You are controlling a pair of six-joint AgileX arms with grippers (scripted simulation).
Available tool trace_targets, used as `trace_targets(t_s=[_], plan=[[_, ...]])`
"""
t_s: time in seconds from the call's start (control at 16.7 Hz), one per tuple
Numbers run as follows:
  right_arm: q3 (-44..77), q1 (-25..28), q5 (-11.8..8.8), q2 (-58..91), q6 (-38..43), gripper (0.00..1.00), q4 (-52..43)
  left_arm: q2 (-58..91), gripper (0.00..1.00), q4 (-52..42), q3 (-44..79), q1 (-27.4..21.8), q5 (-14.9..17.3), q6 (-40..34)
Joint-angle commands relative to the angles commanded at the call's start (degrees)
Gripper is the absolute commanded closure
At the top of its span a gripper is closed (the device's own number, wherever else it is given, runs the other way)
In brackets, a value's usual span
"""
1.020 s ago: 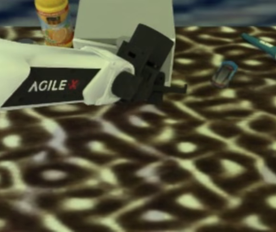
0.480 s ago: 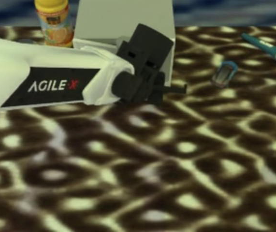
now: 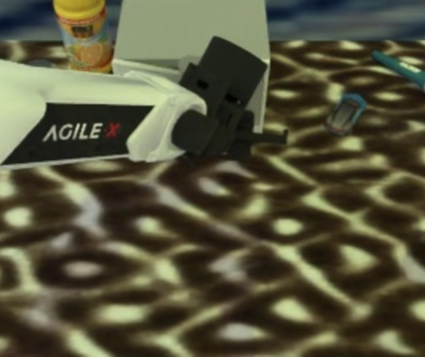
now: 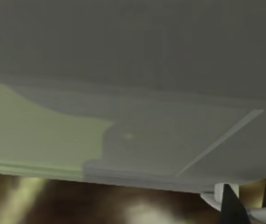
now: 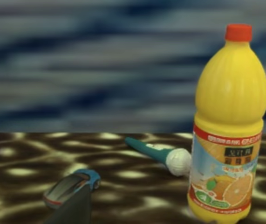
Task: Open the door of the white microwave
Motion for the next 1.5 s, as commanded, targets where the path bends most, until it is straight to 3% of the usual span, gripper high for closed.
trace_targets(t_s=[0.42, 1.5], plan=[[0.0, 0.0, 0.0, 0.0, 0.0, 0.00, 0.0, -2.1, 1.00, 1.8, -3.4, 1.0, 1.8, 3.1], [0.0, 0.0, 0.0, 0.0, 0.0, 0.00, 0.0, -2.1, 1.00, 1.8, -3.4, 1.0, 1.8, 3.1]])
